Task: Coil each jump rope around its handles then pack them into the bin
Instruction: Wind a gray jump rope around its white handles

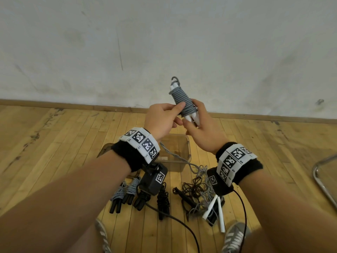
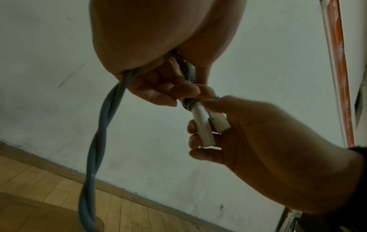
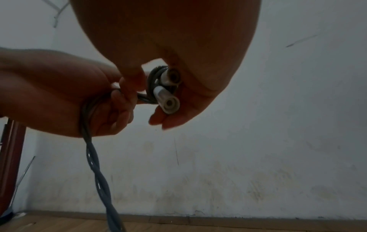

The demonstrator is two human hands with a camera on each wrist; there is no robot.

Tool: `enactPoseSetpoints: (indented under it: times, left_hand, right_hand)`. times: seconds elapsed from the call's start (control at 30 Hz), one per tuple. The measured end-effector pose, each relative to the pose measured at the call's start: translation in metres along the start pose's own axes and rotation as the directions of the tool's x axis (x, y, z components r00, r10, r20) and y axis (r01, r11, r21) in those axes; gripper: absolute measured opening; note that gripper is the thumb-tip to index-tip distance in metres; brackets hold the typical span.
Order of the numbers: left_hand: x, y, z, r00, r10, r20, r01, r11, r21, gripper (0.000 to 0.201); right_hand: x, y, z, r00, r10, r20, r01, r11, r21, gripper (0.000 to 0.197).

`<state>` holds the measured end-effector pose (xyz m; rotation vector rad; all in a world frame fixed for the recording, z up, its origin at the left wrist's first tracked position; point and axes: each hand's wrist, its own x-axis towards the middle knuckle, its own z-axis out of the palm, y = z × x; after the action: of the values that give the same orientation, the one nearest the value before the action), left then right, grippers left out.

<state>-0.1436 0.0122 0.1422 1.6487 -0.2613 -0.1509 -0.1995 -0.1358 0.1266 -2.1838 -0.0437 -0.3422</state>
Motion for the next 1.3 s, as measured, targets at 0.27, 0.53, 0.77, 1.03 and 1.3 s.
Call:
enactPoseSetpoints:
  times: [0.27,0.53,0.77,1.03,1.3]
  left_hand:
    - [0.002,-0.001,-0.006,0.997,-0.054,0.047,0.057,0.996,-0.069,0.022]
    - [0.002,-0.004,-0.007,0.985,-0.168,0.025,0.17,0.983,-0.068,0.035]
    - [0.001,-0.003,-0.004,0.991,-0.134,-0.007,0.134,0.991,-0.021,0.041]
    - [0.005,-0.006,-0.008,0.999,-0.053,-0.01,0.053,0.998,0.017,0.034]
    - [0.005,-0.003,-0.006,0.997,-0.021,0.08,0.021,1.0,0.008,0.018]
  right_hand:
    - [0.0,-0.011,-0.002,0.974,0.172,0.145,-0.222,0.838,0.499,0.028]
    - [-0.002,-0.001,-0.001,1.0,0.005,0.031,-0.006,0.999,0.042,0.036]
    - [-0.001,0.007,0.0,0.996,-0.066,0.067,0.072,0.993,-0.097,0.04]
    - [0.0,0.0,-0.009,0.999,0.04,0.013,-0.042,0.975,0.217,0.063]
    - [-0.001,-0.001,-0.012,0.978,0.16,0.133,-0.201,0.891,0.407,0.044]
